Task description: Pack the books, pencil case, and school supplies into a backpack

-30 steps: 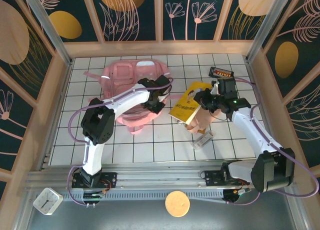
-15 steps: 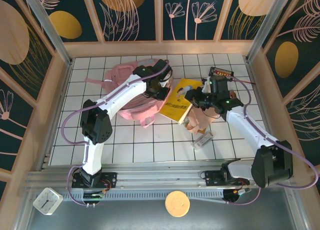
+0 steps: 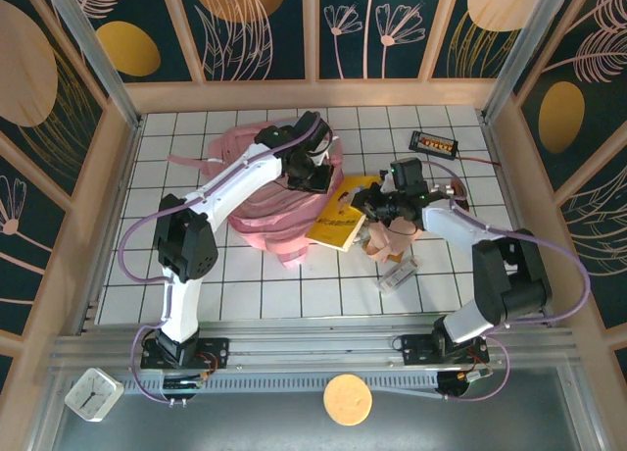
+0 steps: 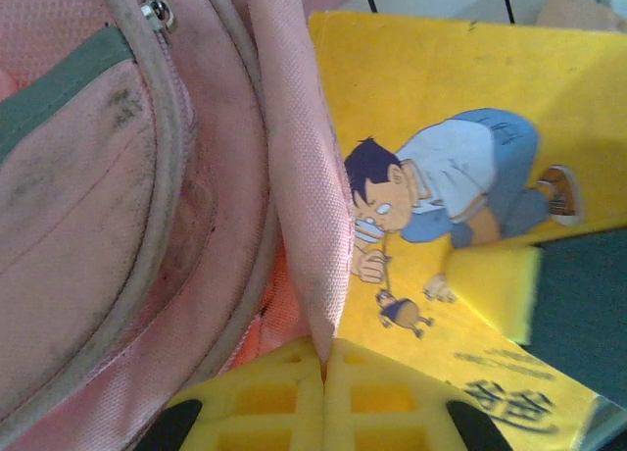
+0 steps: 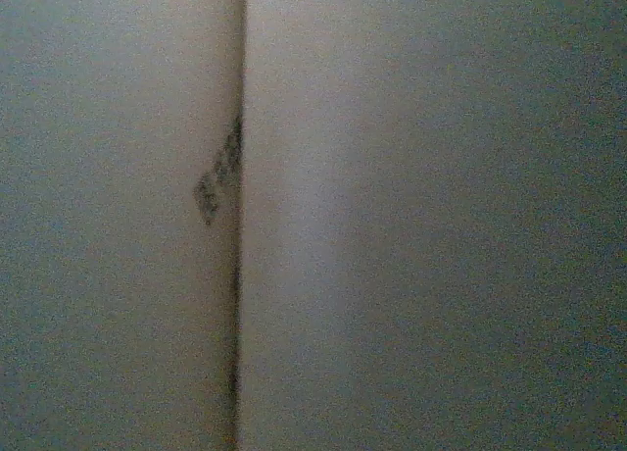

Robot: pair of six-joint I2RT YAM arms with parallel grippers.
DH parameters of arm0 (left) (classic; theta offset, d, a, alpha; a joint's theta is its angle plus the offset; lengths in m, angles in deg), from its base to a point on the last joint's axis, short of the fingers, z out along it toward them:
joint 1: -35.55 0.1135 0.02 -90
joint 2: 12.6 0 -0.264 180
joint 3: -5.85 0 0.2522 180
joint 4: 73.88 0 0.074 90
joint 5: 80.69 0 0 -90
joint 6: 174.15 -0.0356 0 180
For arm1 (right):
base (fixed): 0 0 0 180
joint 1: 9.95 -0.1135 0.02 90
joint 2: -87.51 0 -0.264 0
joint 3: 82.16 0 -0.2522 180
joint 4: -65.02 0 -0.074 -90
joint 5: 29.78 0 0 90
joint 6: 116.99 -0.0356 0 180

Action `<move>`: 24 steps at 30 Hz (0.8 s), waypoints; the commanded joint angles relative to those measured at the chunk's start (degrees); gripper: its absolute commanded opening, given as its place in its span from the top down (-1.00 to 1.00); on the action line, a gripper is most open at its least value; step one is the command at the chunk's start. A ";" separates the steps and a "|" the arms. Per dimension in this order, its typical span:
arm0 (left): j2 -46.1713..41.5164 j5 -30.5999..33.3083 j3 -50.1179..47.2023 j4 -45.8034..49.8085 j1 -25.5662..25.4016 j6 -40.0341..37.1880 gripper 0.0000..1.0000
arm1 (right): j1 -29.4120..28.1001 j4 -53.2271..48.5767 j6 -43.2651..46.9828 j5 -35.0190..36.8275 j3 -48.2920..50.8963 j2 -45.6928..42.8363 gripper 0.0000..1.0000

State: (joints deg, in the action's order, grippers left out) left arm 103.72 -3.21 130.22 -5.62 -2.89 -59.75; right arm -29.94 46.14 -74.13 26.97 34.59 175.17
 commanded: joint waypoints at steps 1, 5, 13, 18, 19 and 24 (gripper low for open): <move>-3.91 -4.81 0.94 -3.41 0.04 2.67 1.00 | -1.09 4.96 -0.37 -1.50 0.30 0.12 1.00; -4.26 -4.72 4.32 -2.26 0.51 3.49 1.00 | -1.41 7.79 -1.04 -5.27 0.10 -2.86 1.00; -2.36 -6.34 12.67 -0.84 0.55 7.78 1.00 | -5.01 22.70 -16.33 -7.27 2.48 -2.78 1.00; 0.02 -7.50 18.83 1.69 0.59 8.92 1.00 | -9.98 33.83 -23.93 0.13 -1.35 6.12 1.00; 0.43 -7.82 19.67 2.10 0.60 9.04 1.00 | -10.95 34.35 -23.81 2.59 -2.69 7.79 1.00; 1.55 -8.51 21.71 4.00 0.67 8.96 1.00 | -14.35 45.24 -26.90 14.73 -6.42 18.33 1.00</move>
State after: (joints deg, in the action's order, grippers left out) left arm 104.37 -8.74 149.52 -2.36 -1.97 -53.44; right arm -43.23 77.46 -96.66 32.63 31.44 189.85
